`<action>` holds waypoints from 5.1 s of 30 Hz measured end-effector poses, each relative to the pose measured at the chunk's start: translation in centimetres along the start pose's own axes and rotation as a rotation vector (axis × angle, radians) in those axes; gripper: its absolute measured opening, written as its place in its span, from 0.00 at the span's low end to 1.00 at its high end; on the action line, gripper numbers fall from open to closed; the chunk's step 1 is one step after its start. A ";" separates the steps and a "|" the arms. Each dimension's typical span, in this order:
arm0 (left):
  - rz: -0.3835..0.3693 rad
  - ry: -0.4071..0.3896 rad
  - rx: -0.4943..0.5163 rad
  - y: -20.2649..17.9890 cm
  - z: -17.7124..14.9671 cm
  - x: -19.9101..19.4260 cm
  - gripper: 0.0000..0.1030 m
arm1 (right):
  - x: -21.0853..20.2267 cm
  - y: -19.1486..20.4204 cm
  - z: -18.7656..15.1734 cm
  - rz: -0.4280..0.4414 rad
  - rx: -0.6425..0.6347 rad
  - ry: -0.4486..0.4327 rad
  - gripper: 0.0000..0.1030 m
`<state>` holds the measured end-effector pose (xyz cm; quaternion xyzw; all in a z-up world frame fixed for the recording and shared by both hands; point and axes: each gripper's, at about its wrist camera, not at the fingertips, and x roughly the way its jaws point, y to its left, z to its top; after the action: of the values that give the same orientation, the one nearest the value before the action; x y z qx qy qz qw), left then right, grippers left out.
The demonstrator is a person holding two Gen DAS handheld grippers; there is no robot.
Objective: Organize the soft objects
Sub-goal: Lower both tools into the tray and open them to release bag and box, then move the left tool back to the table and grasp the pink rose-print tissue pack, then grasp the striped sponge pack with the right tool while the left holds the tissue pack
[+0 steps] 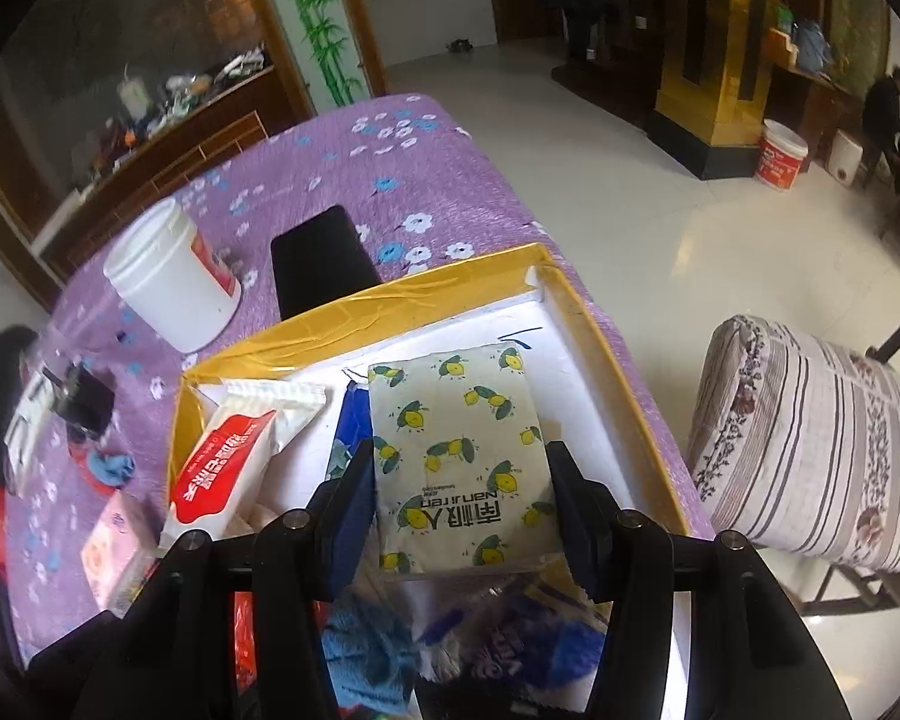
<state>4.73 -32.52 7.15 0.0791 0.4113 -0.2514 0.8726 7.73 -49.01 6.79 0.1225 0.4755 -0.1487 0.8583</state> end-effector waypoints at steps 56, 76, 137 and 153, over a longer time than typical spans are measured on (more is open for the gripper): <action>0.000 -0.084 0.025 -1.1 -0.3 -1.5 0.47 | -2.9 -2.1 -2.9 0.152 0.055 -0.049 0.61; -0.065 -0.085 0.020 -0.6 -0.3 -4.4 0.58 | -12.6 -3.5 -12.4 0.198 0.187 -0.191 0.64; 0.103 0.201 -0.070 15.2 -3.7 -1.7 0.48 | -11.1 6.7 -18.4 0.362 -0.006 -0.158 0.64; 0.221 0.010 -0.305 24.0 -8.1 -9.2 0.48 | -5.4 18.2 -11.5 0.307 -0.442 0.074 0.63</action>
<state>6.39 -5.63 7.18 -0.0080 0.4379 -0.0884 0.8946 2.81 -27.40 6.73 0.0083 0.5033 0.0949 0.8588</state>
